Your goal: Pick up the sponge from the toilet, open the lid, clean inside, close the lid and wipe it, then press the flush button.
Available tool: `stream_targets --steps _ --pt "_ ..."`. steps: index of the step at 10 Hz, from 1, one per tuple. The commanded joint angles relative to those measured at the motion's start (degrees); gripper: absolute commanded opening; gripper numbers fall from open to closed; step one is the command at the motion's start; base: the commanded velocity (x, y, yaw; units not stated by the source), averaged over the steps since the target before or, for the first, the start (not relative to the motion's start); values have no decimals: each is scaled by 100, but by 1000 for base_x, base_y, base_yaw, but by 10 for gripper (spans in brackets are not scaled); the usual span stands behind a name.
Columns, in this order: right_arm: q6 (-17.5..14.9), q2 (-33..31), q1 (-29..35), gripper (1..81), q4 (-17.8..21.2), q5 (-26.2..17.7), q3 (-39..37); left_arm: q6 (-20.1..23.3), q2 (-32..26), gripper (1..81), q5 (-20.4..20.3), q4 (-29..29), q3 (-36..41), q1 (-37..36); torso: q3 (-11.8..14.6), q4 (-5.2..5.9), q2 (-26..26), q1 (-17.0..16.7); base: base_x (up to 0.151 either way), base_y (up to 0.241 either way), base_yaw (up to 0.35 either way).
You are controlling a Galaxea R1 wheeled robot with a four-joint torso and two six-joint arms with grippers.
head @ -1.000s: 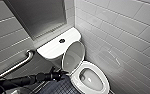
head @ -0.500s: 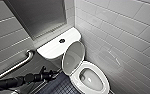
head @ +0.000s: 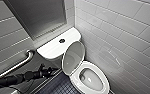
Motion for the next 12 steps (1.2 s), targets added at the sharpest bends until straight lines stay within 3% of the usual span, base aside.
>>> stream_targets --steps 1,7,10,12 --pt "-20 -194 -191 10 -140 -420 221 -29 -151 811 249 -81 -67 -713 0 0 0 0 0 0 0" --pt "-11 -229 -191 10 -150 -279 248 -21 658 811 336 33 433 -634 -2 0 0 0 0 0 0" --pt "-11 -229 -164 10 -158 -270 257 32 535 811 547 129 802 -468 -2 0 0 0 0 0 0" --pt "7 -247 -155 10 -158 -270 292 32 317 811 739 541 1074 -99 -2 0 0 0 0 0 0"
